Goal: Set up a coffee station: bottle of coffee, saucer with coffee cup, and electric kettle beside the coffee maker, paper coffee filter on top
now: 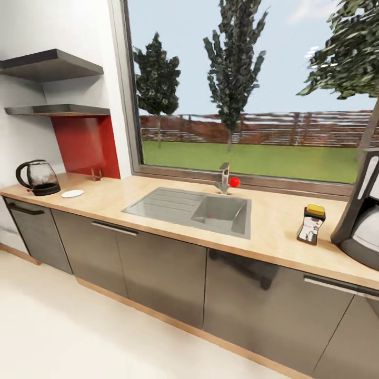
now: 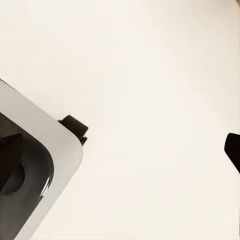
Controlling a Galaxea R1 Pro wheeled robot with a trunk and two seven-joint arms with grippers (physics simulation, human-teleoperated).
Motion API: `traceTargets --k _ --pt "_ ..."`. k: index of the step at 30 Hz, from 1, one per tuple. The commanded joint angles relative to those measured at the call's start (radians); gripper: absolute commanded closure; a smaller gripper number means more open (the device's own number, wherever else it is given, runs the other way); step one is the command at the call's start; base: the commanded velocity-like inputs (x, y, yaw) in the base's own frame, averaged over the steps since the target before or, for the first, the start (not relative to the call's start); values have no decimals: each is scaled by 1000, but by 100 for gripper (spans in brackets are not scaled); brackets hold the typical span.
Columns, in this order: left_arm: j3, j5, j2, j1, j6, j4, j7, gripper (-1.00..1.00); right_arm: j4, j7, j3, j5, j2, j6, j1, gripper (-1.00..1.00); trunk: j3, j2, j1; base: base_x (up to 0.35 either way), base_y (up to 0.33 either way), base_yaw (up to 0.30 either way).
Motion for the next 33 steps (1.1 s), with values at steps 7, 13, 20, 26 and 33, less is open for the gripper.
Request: traceTargets --k 7,13,20,26,33 --pt "-8 6 1 -1 -7 1 0 -100 -1 8 -9 2 0 -2 0 -100 -1 -1 0 1 0 270" --pt "-8 6 1 -1 -7 1 1 -100 0 7 -7 7 0 -2 0 -100 -1 -1 0 165 90 102" --pt "-8 6 1 -1 -7 1 1 -100 1 9 -7 8 0 -1 0 -100 -1 -1 0 269 173 27" --pt "-8 6 1 -1 -6 1 1 -100 -1 6 -7 8 1 -1 0 -100 -1 -1 0 272 203 220" --pt "-8 6 1 -1 -6 1 1 -100 -1 6 -7 8 1 -1 0 -100 -1 -1 0 252 222 267"
